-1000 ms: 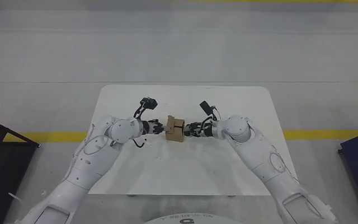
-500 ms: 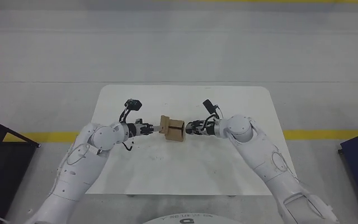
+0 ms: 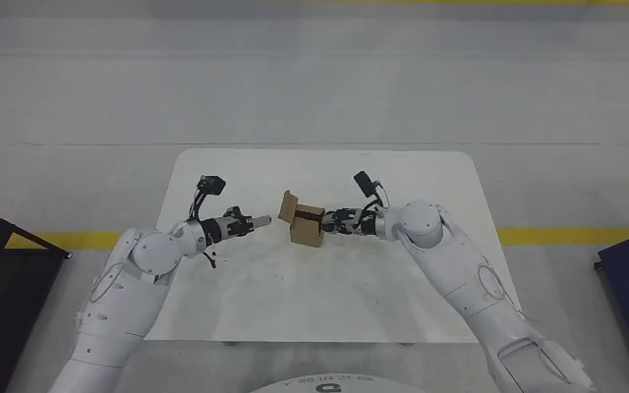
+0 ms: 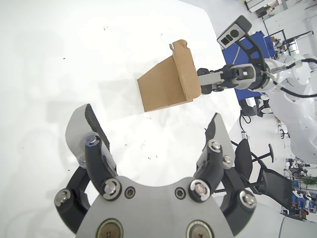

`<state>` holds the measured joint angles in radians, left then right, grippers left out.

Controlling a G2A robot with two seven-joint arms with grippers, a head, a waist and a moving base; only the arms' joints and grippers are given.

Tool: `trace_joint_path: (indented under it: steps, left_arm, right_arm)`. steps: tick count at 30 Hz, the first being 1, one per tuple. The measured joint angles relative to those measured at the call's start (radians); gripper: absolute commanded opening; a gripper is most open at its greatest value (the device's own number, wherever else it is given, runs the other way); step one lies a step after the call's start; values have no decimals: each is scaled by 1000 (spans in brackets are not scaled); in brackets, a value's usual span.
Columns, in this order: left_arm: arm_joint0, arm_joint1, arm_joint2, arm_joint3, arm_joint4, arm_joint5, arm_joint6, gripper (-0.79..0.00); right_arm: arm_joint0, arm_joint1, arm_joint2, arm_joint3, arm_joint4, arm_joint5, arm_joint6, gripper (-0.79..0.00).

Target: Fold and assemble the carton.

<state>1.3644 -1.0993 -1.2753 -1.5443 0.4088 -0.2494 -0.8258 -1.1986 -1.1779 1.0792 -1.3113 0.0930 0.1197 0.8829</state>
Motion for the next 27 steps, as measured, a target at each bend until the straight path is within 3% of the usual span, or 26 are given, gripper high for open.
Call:
trace_joint_path:
  steps: [6,13,27]
  left_arm:
    - [-21,0,-5,54,-36,71,-18,0]
    - [-59,-2,21,101,-13,144,-43,0]
    - [-271,-55,293,114,165,264,-110,0]
  right_arm:
    - [0,-1,-8,-4,25,-48,26,-785]
    - [70,-26,-76,63,25,9,-41,-785]
    - [151,-58,-145,166,35,75,-93,-785]
